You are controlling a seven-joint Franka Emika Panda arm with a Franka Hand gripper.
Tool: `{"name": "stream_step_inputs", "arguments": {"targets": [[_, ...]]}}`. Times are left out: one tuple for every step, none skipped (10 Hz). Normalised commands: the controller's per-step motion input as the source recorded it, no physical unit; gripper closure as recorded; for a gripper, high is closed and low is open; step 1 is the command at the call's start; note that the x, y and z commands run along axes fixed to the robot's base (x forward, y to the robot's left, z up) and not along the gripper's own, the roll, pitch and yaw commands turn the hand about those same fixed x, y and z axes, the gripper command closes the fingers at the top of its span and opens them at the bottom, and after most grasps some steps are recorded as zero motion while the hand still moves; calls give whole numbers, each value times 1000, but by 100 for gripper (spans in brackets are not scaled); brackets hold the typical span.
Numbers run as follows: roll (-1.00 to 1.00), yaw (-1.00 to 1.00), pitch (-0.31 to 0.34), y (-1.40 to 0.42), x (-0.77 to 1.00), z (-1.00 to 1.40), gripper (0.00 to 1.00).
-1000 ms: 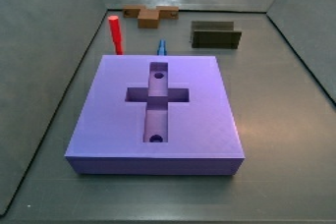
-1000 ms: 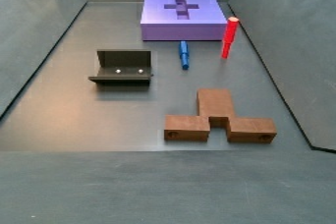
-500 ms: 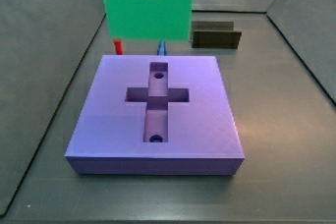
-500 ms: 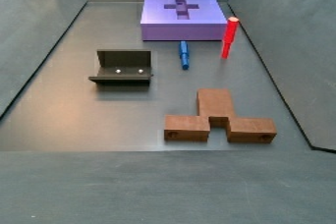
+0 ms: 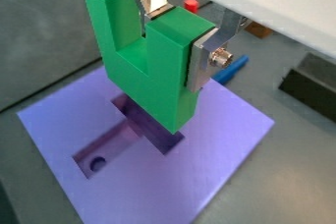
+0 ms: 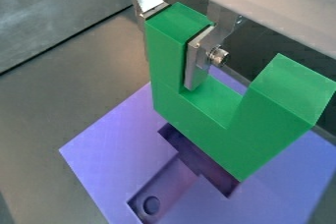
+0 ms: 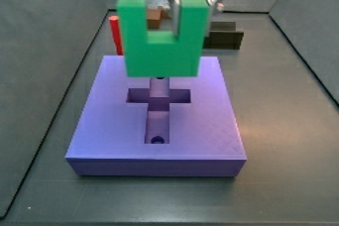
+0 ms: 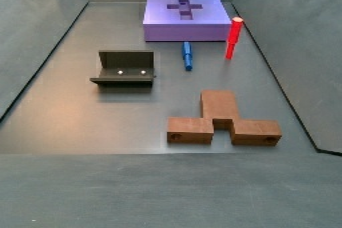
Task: Pick up the green object. Move up. Move to above the board. Insert the green object.
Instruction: Insert the green object.
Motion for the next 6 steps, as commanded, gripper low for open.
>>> {"name": "stream_step_inputs", "arguments": {"targets": [[-27,-191,74,-34,634,-354,100],[-61,-146,34,0,503,-340,100],[-70,-109,9,-9,403,-337,100],[-50,0,0,-31,83,-277,100],[-71,0,0,0,-89,-240,100],[-133,0,-100,69,-497,-169,100]]}}
